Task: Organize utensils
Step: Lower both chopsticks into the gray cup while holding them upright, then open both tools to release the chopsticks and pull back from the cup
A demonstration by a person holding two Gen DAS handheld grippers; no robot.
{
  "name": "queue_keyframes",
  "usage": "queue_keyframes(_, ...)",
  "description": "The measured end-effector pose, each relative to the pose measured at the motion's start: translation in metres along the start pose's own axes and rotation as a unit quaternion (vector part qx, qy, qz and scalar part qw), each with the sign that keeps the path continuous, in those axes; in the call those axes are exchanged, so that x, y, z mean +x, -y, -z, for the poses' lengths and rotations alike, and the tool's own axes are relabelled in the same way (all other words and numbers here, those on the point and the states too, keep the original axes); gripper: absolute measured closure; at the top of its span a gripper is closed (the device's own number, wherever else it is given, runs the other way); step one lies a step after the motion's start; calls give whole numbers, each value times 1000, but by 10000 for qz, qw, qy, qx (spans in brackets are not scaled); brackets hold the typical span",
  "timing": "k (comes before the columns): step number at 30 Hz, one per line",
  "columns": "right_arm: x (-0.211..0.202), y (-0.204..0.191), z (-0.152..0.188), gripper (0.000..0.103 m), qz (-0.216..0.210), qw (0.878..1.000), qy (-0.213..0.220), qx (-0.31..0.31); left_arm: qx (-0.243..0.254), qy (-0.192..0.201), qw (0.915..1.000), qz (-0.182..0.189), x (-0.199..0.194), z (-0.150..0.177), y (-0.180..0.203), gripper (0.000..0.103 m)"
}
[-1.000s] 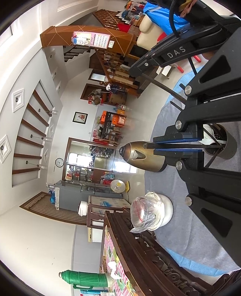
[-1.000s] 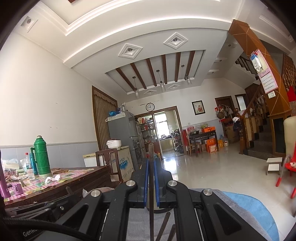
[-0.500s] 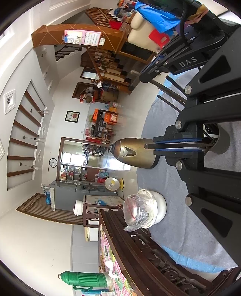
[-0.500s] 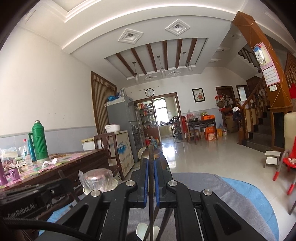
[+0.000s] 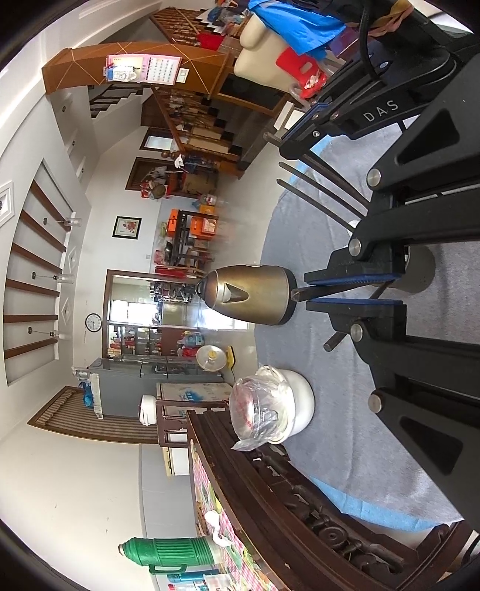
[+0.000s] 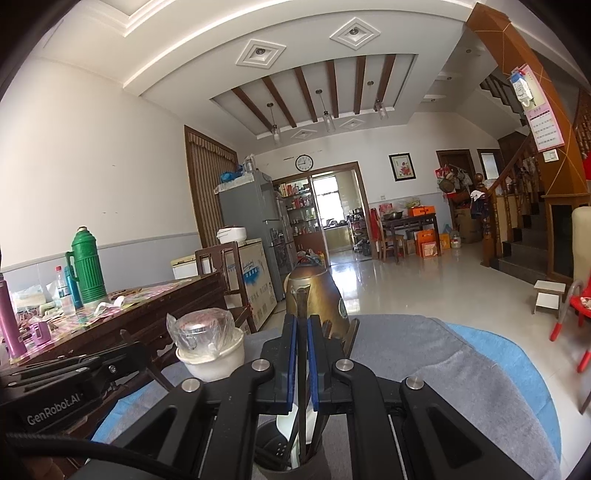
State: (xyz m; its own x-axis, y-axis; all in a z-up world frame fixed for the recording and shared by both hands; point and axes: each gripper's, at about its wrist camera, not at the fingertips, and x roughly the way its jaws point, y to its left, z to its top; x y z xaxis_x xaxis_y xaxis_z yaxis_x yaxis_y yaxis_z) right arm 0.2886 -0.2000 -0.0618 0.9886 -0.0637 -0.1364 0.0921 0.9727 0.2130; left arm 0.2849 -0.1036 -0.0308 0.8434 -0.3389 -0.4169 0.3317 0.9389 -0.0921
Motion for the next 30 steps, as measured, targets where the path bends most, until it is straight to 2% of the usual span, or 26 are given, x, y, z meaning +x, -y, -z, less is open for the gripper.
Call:
queue_keyframes(13, 2, -3, 9, 96, -95, 9994, -323, 90, -4, -299, 9995, -67, 6, 6, -3, 93)
queue_keyframes(15, 1, -3, 9, 95, -91, 9994, -331, 107, 5, -316, 9995, -88, 6, 7, -4, 90)
queue_keyframes(17, 1, -3, 7, 95, -106, 9992, -362, 139, 11, -339, 9994, -88, 5, 7, -5, 82)
queue_keyframes(19, 0, -2, 7, 95, -112, 9990, -396, 184, 19, -332, 9993, -162, 3, 8, -6, 55)
queue_keyframes(23, -4, 2, 8, 87, -133, 9984, -475, 278, 65, -250, 9993, -287, -4, 8, -5, 40)
queue_keyframes(24, -5, 3, 9, 84, -132, 9983, -484, 304, 90, -253, 9991, -318, -5, 8, -5, 33)
queue_keyframes(30, -13, 9, 11, 83, -77, 9976, -558, 391, 390, -318, 9972, -549, -13, 9, 5, 19)
